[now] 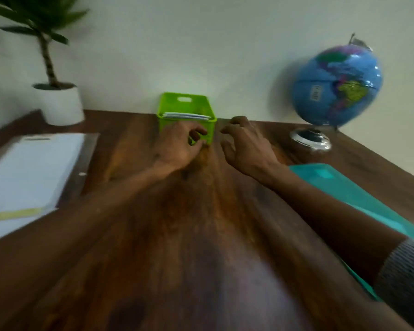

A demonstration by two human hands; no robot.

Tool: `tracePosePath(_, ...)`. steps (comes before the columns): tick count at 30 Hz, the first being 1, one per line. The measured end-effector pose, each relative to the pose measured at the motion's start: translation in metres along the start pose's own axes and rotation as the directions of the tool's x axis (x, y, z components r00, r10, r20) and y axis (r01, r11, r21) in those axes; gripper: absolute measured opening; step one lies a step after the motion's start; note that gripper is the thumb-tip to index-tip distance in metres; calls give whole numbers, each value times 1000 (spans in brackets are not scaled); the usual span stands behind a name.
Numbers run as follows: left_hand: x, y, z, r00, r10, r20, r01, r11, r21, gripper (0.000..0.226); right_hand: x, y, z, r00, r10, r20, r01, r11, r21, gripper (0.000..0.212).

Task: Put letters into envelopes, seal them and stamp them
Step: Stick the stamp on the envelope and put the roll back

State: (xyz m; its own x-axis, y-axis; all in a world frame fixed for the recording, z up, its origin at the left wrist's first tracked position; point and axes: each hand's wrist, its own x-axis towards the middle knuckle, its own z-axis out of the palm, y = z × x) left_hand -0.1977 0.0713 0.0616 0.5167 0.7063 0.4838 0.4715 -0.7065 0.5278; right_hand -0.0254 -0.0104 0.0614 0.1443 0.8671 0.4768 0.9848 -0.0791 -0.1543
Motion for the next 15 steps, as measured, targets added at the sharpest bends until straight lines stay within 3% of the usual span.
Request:
tracePosePath(2,-17,30,17,987,67,147,-65,998,-19,26,-26,25,-19,997,35,63,-37,999,28,38)
tracePosePath(6,-56,97,77,885,244,396,-271,963,12,52,-93,90,-65,981,132,145,-139,990,38,38)
tracePosePath(9,-82,133,118,850,216,480,-273,961,53,67,-153,131,-92,966,193,174,-203,978,47,36)
tracePosePath(11,-89,146,135,829,177,531,-270,957,102,73,-188,151,-100,930,225,291,-234,972,-5,38)
tracePosePath(13,-90,154,144,816,160,555,-266,957,117,76,-215,162,-101,881,280,381,-275,959,-68,47)
tracePosePath(15,-87,163,148,815,166,556,-270,957,109,77,-233,166,-103,870,313,382,-310,948,-70,60)
